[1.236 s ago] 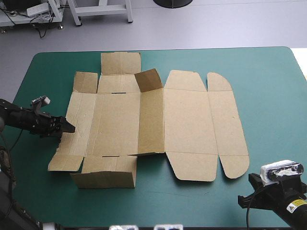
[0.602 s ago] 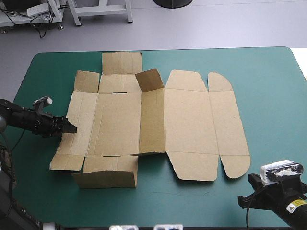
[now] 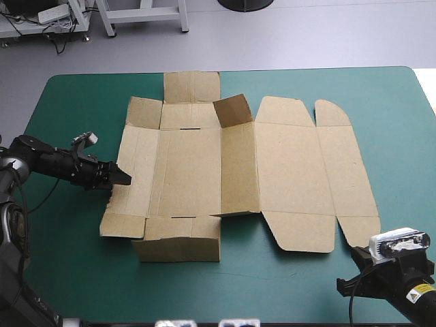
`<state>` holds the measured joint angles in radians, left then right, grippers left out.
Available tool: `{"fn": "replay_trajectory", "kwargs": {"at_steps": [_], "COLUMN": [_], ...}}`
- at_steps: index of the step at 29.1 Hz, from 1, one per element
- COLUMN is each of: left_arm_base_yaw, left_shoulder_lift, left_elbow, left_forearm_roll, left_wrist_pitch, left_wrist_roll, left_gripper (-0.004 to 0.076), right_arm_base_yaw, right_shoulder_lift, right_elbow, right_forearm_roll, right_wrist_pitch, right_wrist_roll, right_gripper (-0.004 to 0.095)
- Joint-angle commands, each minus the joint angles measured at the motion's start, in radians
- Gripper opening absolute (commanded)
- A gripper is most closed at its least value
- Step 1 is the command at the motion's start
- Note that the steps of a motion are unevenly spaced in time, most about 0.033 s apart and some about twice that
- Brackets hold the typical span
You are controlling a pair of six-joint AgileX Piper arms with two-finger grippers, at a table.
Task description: Fold the box
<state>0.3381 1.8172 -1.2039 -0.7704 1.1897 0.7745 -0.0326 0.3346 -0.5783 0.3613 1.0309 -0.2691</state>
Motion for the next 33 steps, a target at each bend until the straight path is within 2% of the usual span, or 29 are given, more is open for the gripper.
{"fn": "replay_trajectory", "kwargs": {"at_steps": [1,9,17,23,27,31,33], "left_arm_base_yaw": [-0.012,-0.021,-0.148,-0.179,-0.179,-0.179,-0.179], "left_shoulder_lift": [-0.054,-0.11,-0.106,-0.103,-0.103,-0.101,-0.097], "left_elbow": [-0.018,-0.018,-0.018,-0.018,-0.018,-0.018,-0.018], "left_forearm_roll": [-0.129,-0.189,-0.166,-0.092,-0.04,-0.012,0.007], "left_wrist_pitch": [0.116,0.116,0.116,0.048,-0.012,-0.038,-0.036], "left_wrist_roll": [0.006,0.01,0.003,-0.063,-0.11,-0.126,-0.146], "left_gripper": [0.0417,0.0409,0.0409,0.0379,0.0246,0.0039,-0.0007], "right_arm_base_yaw": [0.001,0.001,0.001,0.001,0.001,0.001,0.001], "right_shoulder_lift": [0.021,0.021,0.021,0.021,0.021,0.021,0.021], "right_elbow": [-0.027,-0.027,-0.027,-0.027,-0.027,-0.027,-0.027], "right_forearm_roll": [0.033,0.035,0.035,0.035,0.035,0.035,0.035], "right_wrist_pitch": [-0.052,-0.052,-0.055,-0.055,-0.057,-0.061,-0.062], "right_wrist_roll": [-0.007,-0.007,-0.011,-0.011,-0.011,-0.011,-0.011], "right_gripper": [-0.0005,-0.0005,-0.0005,-0.0005,-0.0005,-0.0005,-0.0005]}}
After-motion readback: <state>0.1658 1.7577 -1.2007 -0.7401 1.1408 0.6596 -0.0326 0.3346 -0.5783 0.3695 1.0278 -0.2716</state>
